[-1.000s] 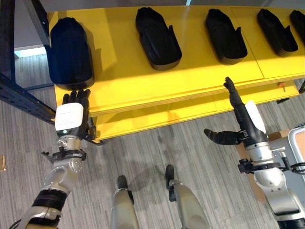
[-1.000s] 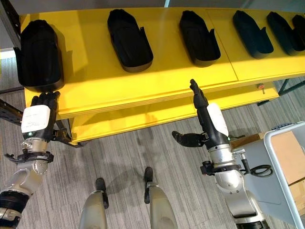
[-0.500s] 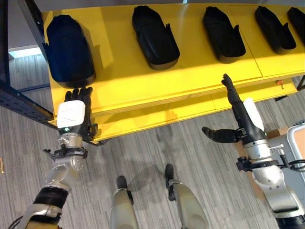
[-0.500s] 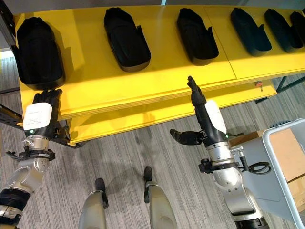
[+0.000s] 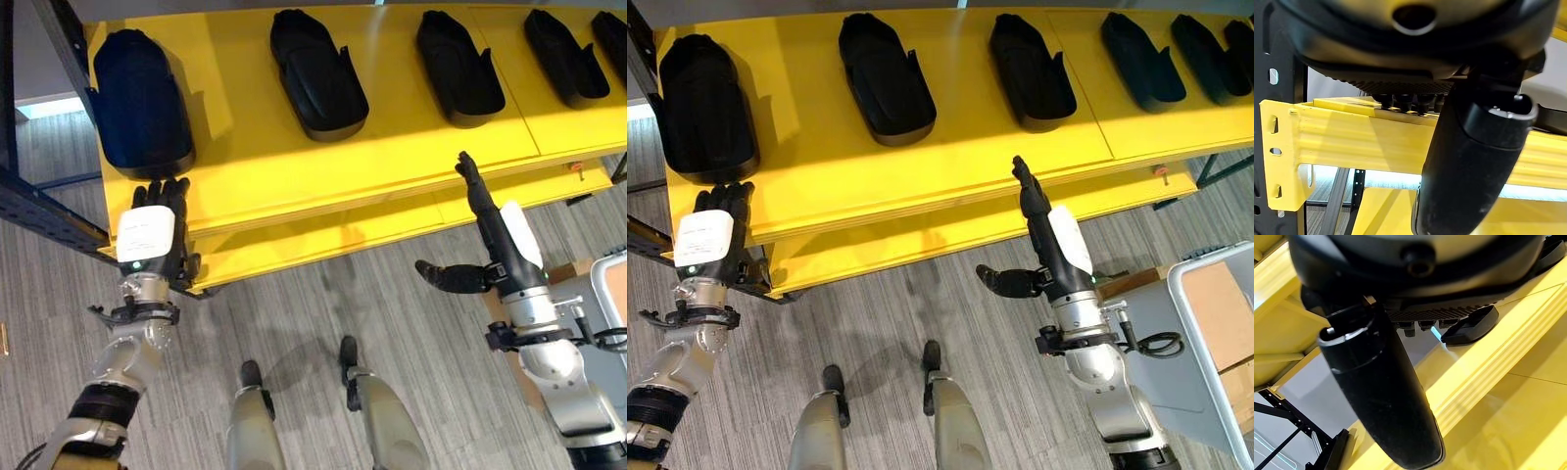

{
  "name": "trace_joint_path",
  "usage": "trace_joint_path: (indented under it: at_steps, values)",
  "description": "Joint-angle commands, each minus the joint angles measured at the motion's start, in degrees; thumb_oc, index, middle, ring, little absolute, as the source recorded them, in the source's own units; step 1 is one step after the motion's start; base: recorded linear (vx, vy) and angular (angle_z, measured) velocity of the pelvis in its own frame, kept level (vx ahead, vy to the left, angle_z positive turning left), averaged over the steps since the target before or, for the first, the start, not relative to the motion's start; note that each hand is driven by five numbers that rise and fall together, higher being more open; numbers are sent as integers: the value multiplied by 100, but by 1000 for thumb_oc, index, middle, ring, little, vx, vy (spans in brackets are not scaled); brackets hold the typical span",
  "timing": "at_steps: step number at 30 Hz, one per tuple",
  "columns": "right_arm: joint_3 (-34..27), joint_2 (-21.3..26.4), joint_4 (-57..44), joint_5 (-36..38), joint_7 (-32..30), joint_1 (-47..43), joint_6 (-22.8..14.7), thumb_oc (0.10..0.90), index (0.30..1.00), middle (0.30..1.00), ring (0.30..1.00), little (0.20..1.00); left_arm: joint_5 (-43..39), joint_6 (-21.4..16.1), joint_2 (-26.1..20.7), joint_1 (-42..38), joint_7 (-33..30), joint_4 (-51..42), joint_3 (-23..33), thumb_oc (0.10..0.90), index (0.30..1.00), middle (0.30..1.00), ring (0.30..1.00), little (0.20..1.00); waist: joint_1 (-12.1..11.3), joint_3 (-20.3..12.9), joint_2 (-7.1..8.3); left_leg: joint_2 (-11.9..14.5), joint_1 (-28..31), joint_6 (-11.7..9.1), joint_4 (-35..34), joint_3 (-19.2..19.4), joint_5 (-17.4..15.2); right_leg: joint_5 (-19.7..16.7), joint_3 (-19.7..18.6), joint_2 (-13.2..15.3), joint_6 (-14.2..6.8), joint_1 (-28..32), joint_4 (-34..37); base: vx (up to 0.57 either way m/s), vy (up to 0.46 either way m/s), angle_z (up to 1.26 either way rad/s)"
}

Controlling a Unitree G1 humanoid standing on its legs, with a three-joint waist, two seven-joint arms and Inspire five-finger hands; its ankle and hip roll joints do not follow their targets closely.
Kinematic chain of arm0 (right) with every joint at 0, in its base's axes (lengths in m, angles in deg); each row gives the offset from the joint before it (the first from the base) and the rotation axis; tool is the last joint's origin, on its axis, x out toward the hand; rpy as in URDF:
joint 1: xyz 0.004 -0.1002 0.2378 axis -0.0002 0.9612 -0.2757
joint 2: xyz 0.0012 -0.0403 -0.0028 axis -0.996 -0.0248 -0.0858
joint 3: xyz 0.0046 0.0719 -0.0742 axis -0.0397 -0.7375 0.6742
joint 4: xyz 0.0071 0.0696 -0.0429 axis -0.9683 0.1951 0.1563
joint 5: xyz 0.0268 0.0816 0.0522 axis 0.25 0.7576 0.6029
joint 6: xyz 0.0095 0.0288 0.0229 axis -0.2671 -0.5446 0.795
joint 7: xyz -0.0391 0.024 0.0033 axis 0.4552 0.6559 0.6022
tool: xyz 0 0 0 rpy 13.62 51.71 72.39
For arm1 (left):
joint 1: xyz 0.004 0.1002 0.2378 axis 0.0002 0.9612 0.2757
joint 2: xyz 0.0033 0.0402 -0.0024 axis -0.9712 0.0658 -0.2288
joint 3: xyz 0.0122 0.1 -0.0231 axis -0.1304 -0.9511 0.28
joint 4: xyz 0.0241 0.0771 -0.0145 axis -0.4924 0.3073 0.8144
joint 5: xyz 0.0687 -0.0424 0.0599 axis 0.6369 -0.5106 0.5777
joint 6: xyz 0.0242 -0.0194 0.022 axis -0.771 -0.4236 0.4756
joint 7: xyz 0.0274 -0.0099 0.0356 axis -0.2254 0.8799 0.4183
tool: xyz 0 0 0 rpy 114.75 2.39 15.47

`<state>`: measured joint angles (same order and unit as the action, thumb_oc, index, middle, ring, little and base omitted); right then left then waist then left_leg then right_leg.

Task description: Move parts from the plastic box to the shelf.

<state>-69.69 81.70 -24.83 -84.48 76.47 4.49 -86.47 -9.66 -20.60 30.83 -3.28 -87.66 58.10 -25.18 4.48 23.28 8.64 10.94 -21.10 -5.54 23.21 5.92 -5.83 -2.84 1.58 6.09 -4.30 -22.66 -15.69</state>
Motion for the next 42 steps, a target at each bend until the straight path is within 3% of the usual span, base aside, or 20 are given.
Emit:
trace_joint_path:
  at_steps: [1, 27, 33, 39, 42]
  values:
    - [-307, 307, -687, 162, -305, -231, -419, 900, 1000, 1000, 1000, 1000, -23, -157, -287, -117, -71, -140, -102, 900, 1000, 1000, 1000, 1000, 52, -433, -27, 125, -296, -13, -178, -158, 560, 10, -128, 208, -297, -27, -96, 0, 0, 0]
    - [-292, 288, -691, 163, -320, -243, -413, 900, 1000, 1000, 1000, 1000, -86, -156, -286, -92, -81, -78, -118, 900, 1000, 1000, 1000, 1000, 42, -421, -24, 100, -299, 8, -201, -161, 580, -6, -152, 216, -300, -51, -105, 0, 0, 0]
    - [-260, 262, -740, 157, -266, -322, -423, 900, 1000, 1000, 1000, 1000, -91, -338, -86, 570, 44, -628, 34, 900, 1000, 1000, 1000, 1000, -24, -440, -80, 62, -200, 33, -311, -172, 595, 23, -142, 256, -298, 23, -97, 4, -3, -1]
    - [-32, 398, -646, 74, -66, -739, -393, 900, 1000, 1000, 1000, 1000, -334, -820, 35, 1641, 475, -1718, 340, 900, 1000, 1000, 1000, 1000, -178, -504, -231, 12, -2, 56, -471, -168, 605, 81, -116, 292, -287, 182, -77, 20, -26, 0]
    - [43, 449, -557, -7, -94, -931, -392, 900, 1000, 1000, 1000, 1000, -355, -912, 25, 1819, 534, -1952, 377, 900, 1000, 1000, 1000, 1000, -199, -527, -279, -6, 58, 60, -521, -179, 615, 102, -110, 304, -288, 232, -77, 25, -34, 6]
